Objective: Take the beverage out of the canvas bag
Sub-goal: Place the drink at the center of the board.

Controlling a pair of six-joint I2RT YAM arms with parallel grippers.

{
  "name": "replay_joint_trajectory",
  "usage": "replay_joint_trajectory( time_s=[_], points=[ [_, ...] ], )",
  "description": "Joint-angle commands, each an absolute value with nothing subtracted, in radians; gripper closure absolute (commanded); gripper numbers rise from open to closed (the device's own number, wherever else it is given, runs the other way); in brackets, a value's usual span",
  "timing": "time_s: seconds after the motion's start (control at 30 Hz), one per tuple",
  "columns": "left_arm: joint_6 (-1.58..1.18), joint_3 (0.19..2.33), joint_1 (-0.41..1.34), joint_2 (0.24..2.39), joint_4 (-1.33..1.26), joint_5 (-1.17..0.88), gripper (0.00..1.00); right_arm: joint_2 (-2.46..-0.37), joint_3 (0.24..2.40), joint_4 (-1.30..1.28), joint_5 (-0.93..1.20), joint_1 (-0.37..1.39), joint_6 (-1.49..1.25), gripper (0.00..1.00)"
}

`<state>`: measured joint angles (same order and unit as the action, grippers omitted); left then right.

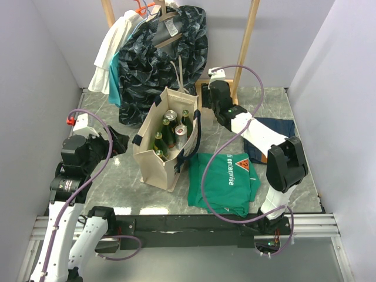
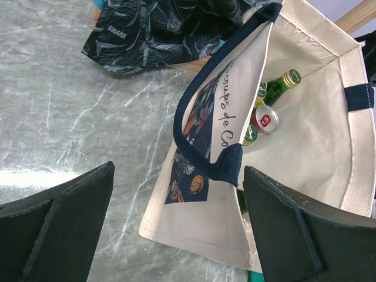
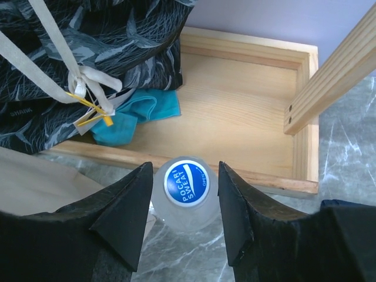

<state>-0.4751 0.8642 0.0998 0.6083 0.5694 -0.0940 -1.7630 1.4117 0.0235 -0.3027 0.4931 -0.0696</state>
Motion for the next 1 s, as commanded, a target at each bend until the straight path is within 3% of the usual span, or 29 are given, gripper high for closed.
replay_joint_trajectory(
  time_s=[0.0, 0.83, 0.97],
  points=[
    [-0.474, 0.896, 0.103, 0.598, 0.569, -0.072, 0.04, -1.692, 1.420, 0.035, -0.330, 0.499, -0.058, 0.43],
    [-0.537, 0.927, 0.103, 0.640, 0.581, -0.047, 0.04, -1.525, 1.486, -0.184, -0.316, 0.500, -0.068, 0.37],
    [-0.515, 0.913, 0.103, 0.641, 0.560, -0.139, 0.04, -1.497, 1.522, -0.248, -0.232, 0.500, -0.078, 0.46]
  ],
)
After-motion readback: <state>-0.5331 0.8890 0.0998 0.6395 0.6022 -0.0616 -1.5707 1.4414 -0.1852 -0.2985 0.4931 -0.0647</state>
